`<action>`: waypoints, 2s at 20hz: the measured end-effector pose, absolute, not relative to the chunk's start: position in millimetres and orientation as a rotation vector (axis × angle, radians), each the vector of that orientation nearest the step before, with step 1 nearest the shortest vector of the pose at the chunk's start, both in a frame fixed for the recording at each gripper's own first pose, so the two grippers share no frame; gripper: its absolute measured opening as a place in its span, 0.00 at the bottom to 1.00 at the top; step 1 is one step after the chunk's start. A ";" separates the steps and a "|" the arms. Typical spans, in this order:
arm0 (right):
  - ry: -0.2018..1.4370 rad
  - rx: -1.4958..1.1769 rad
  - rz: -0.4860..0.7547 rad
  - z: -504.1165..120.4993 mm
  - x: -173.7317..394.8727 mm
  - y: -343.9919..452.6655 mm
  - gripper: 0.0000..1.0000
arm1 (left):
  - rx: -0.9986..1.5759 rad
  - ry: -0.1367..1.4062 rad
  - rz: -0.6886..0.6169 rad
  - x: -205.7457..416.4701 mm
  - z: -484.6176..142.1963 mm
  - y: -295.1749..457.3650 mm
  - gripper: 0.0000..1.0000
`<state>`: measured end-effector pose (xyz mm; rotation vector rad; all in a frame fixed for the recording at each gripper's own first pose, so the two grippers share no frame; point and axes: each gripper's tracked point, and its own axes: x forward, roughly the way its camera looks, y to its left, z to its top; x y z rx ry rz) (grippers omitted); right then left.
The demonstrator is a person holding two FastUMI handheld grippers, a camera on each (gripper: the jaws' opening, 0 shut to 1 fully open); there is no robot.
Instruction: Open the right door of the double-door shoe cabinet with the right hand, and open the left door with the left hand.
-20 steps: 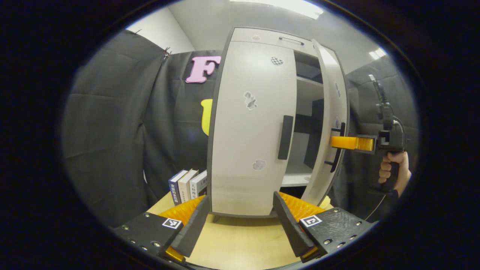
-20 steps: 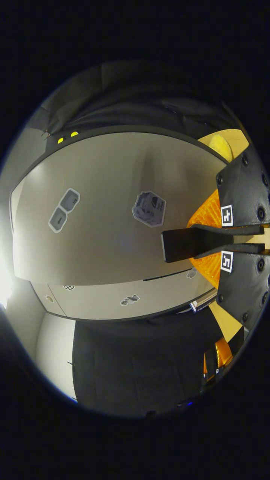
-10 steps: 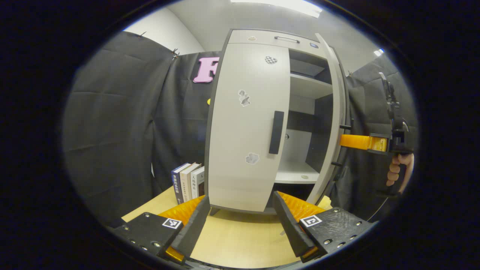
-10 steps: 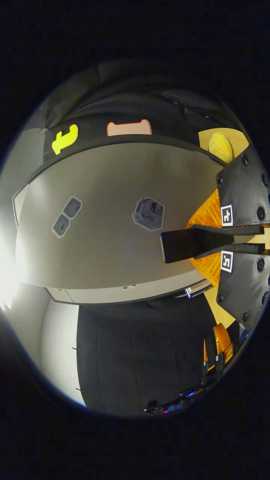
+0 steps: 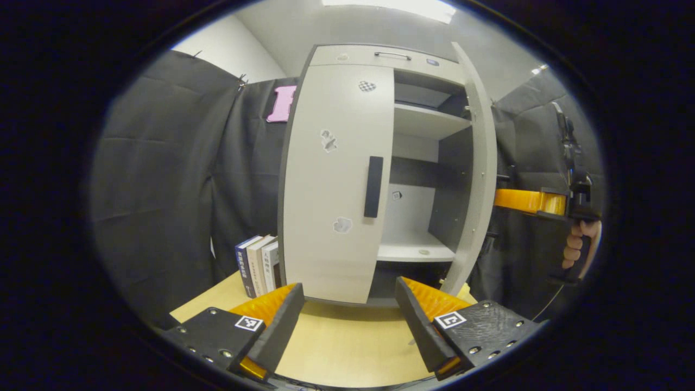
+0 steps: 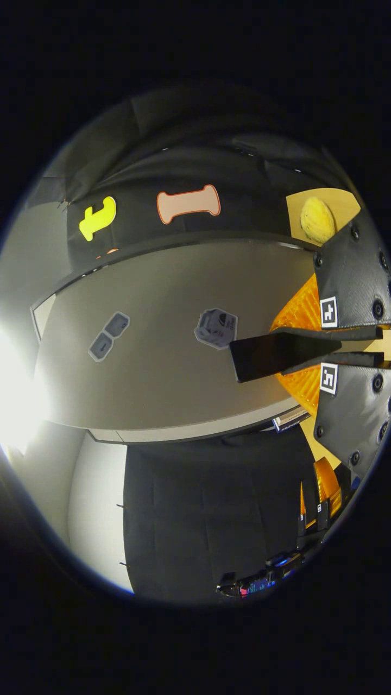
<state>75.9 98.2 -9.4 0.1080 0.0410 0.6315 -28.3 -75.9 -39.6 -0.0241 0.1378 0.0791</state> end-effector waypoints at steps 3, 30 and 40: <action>0.037 0.119 0.617 -10.9 72.1 88.7 0.07 | -0.005 0.136 0.063 -27.0 -40.7 -76.7 1.00; 0.068 0.203 0.365 -18.6 79.2 -12.0 0.08 | 0.007 0.160 -0.019 -30.8 -39.0 -84.3 0.98; 0.163 0.201 0.276 -30.5 57.6 -19.0 0.08 | -0.050 0.202 0.041 -41.2 -44.8 -5.3 0.99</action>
